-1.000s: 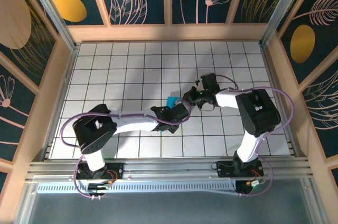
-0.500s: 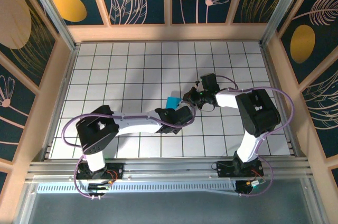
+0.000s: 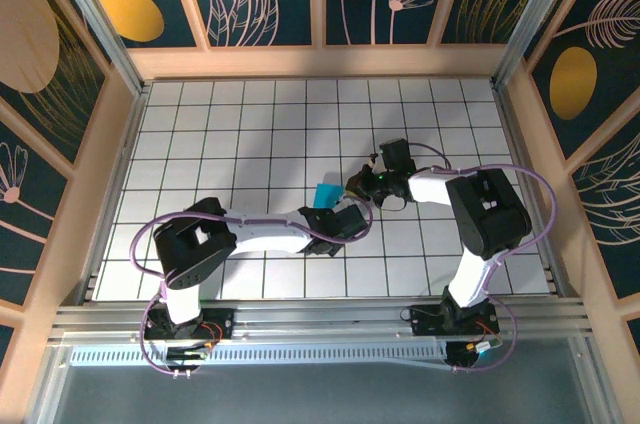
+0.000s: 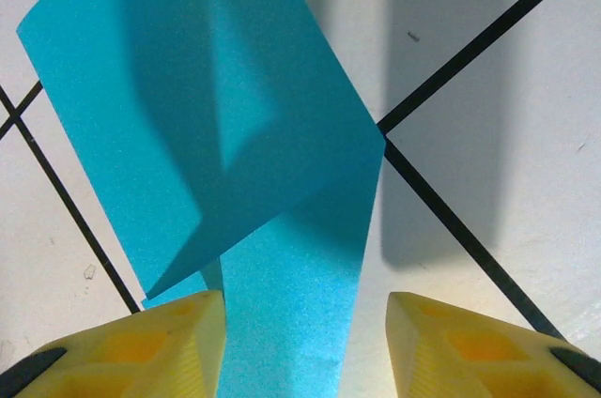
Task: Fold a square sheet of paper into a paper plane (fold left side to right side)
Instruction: Fold the wing for the fifth time at the center of the table.
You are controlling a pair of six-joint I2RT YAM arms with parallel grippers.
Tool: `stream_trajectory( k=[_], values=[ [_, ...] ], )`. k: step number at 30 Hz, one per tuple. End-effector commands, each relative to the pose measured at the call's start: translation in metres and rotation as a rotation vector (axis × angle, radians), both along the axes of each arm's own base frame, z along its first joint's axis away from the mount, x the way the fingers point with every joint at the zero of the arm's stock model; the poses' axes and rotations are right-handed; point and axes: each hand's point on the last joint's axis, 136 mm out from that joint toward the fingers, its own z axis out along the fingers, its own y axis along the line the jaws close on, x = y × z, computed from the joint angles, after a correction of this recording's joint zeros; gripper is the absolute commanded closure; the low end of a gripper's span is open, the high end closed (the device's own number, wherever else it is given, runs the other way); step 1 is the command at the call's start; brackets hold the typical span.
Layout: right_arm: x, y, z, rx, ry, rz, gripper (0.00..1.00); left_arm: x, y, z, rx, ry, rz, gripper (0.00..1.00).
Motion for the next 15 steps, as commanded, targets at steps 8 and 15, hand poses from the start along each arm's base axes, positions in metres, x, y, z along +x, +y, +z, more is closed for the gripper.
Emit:
stream_trajectory(
  k=[8,15],
  values=[
    [0.0007,0.0051,0.0023,0.0,0.004,0.004,1.0,0.0028,0.0048,0.0012,0.066,-0.054,0.025,0.62],
    [0.0017,0.0033,0.0008,-0.015,0.003,-0.003,1.0,0.0014,0.0049,0.0049,0.045,-0.06,0.03,0.72]
  ],
)
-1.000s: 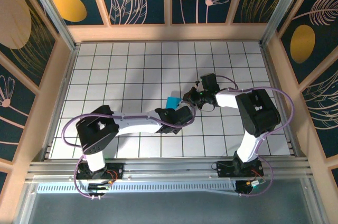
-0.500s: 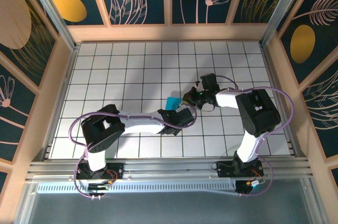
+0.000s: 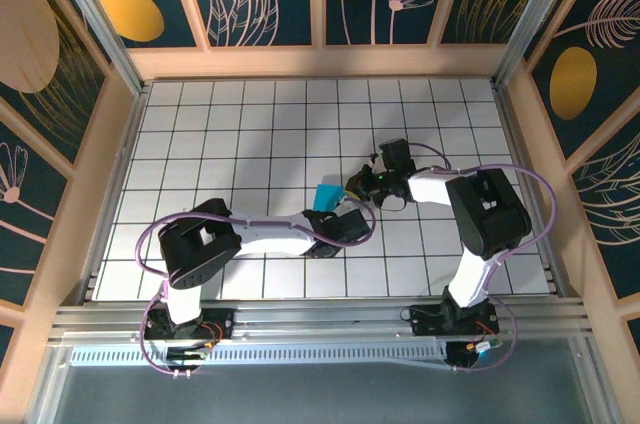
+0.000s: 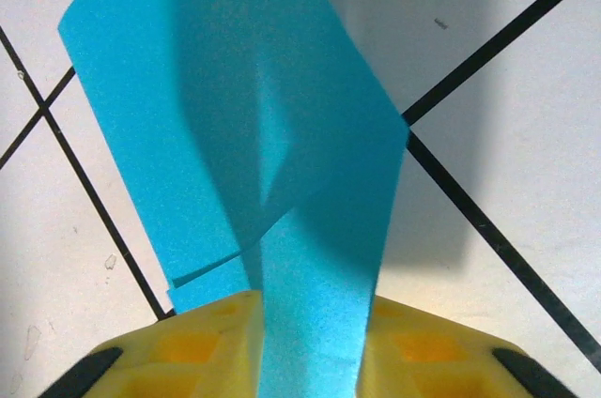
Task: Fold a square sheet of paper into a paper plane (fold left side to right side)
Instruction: Fold the wing for the fifth time at the center of the table.
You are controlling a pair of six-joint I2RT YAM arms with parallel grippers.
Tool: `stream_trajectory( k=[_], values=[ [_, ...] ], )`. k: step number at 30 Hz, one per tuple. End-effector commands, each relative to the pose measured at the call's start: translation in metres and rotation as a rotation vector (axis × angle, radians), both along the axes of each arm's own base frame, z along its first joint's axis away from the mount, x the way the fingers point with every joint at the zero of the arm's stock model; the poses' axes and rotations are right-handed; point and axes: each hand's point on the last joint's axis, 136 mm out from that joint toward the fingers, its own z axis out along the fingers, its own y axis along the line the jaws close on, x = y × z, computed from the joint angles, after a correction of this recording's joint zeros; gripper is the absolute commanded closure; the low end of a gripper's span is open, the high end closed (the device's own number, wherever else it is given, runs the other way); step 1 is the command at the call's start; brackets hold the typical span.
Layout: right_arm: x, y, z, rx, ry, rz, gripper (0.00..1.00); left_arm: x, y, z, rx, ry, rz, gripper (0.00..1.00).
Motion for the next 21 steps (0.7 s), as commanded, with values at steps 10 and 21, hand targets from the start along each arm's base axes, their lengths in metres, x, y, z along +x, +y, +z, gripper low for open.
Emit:
stream_trajectory(
  k=[10,21],
  values=[
    [0.0045,-0.0002,-0.0013,-0.042,0.004,-0.011,1.0,-0.0005,0.001,0.007,-0.006,-0.016,0.014,0.83],
    [0.007,0.0016,-0.0025,-0.039,0.003,-0.006,1.0,-0.0005,-0.0049,0.0139,-0.037,-0.013,0.015,0.72]
  ],
)
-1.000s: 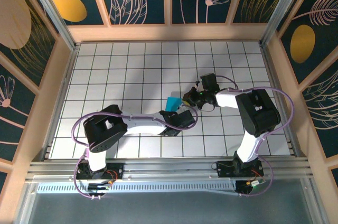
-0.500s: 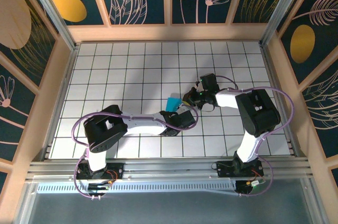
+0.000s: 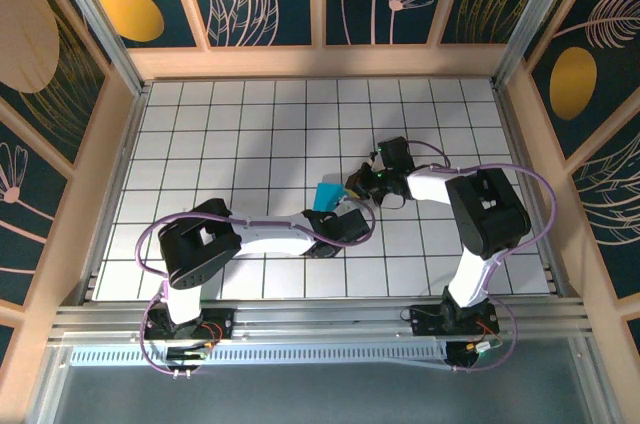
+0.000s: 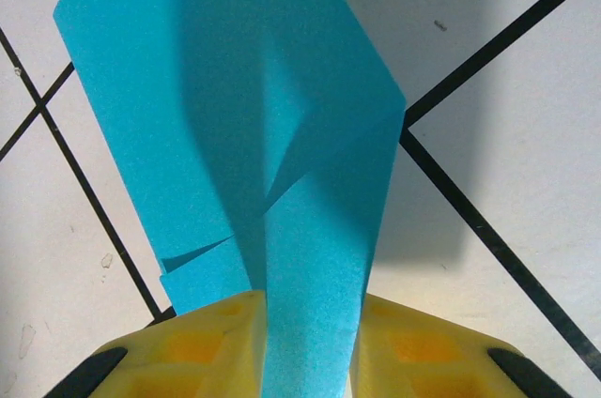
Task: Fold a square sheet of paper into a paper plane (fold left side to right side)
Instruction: Fold the wing for the fifth time at the center of the table.
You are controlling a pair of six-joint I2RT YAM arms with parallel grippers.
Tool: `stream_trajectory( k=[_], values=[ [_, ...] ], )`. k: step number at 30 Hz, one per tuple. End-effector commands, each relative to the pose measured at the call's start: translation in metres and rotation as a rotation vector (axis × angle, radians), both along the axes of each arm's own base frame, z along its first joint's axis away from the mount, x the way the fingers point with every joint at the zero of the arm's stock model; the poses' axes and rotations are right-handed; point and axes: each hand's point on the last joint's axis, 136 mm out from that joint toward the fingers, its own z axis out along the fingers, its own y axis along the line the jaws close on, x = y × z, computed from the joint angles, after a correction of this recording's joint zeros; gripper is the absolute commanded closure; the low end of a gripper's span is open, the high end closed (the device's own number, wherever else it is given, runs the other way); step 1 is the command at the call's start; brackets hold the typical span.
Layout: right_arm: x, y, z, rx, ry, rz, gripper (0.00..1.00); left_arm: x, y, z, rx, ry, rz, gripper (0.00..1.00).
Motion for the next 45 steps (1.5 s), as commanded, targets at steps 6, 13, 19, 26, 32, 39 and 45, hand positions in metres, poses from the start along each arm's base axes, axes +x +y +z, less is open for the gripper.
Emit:
stream_trajectory(
  k=[6,13,19,26,32,39,45],
  values=[
    [0.0,0.002,-0.006,-0.013,0.008,0.008,1.0,0.0,-0.008,0.023,-0.015,-0.046,0.008,0.7],
    [0.0,0.004,-0.005,-0.001,0.009,0.016,1.0,-0.005,-0.003,0.018,0.024,-0.055,0.016,0.67],
    [0.0,0.006,-0.002,0.028,0.013,0.015,1.0,-0.001,0.0,0.014,0.075,-0.076,0.022,0.63],
    [-0.002,0.007,-0.004,0.036,0.02,0.017,1.0,0.0,0.002,0.007,0.107,-0.079,0.016,0.65],
    [-0.001,0.007,-0.004,0.031,0.023,0.014,1.0,0.0,0.002,0.002,0.119,-0.073,0.006,0.66],
    [0.0,0.008,-0.002,0.038,0.024,0.011,1.0,0.001,0.001,-0.002,0.145,-0.073,-0.004,0.68],
    [-0.001,0.008,-0.003,0.038,0.031,0.01,1.0,0.0,-0.001,-0.002,0.162,-0.091,-0.011,0.73]
  ],
)
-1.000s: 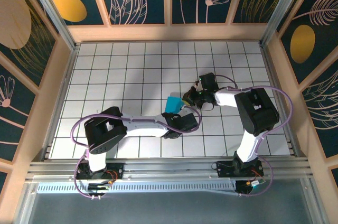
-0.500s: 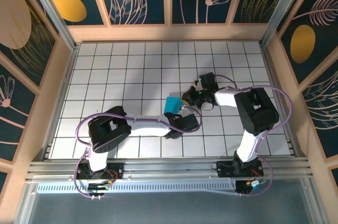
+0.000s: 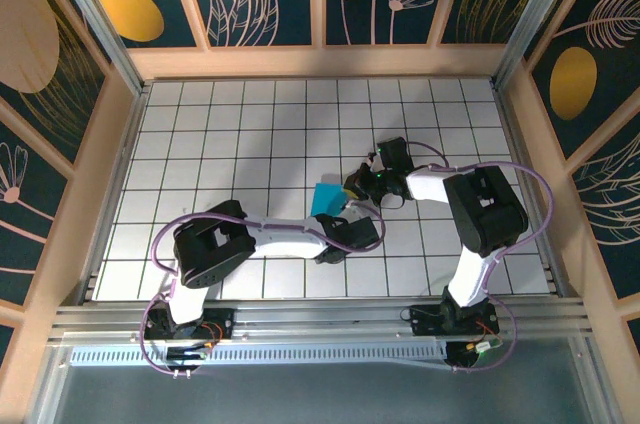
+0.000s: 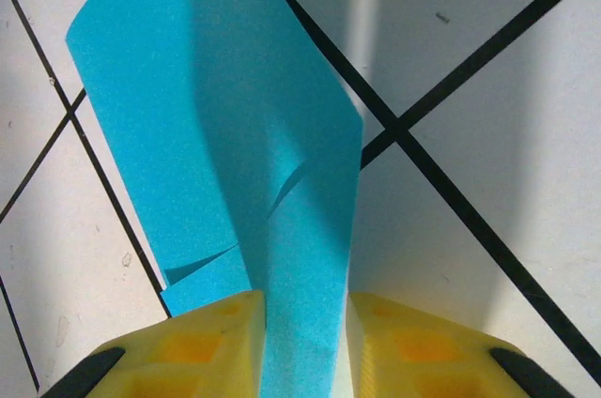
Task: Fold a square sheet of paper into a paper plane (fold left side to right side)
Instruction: Fold the wing for the fifth time at the center of the table.
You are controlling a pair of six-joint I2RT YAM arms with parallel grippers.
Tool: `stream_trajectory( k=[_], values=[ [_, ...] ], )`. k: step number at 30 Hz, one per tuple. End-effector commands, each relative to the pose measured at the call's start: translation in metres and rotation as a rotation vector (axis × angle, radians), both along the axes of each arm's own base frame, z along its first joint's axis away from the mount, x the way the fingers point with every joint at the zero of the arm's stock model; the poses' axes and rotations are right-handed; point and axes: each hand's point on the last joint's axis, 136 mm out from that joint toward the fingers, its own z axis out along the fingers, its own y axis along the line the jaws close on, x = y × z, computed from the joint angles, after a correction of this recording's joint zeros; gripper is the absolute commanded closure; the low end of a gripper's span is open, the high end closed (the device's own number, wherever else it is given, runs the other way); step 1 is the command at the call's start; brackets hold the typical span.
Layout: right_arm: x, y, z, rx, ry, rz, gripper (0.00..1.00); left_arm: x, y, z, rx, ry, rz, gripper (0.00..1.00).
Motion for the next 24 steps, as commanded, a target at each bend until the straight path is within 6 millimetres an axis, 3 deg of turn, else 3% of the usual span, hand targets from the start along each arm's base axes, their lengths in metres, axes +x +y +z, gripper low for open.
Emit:
stream_trajectory(
  k=[1,19,24],
  values=[
    [-0.001,0.004,-0.003,0.01,0.021,0.001,1.0,0.001,0.001,0.002,0.051,-0.025,-0.01,0.73],
    [0.002,-0.002,-0.003,-0.031,0.01,-0.004,1.0,0.0,0.0,0.01,0.016,-0.044,-0.001,0.93],
    [0.012,-0.015,0.011,-0.059,-0.044,-0.035,0.83,-0.002,-0.005,0.013,-0.027,-0.03,-0.003,1.0]
  ],
)
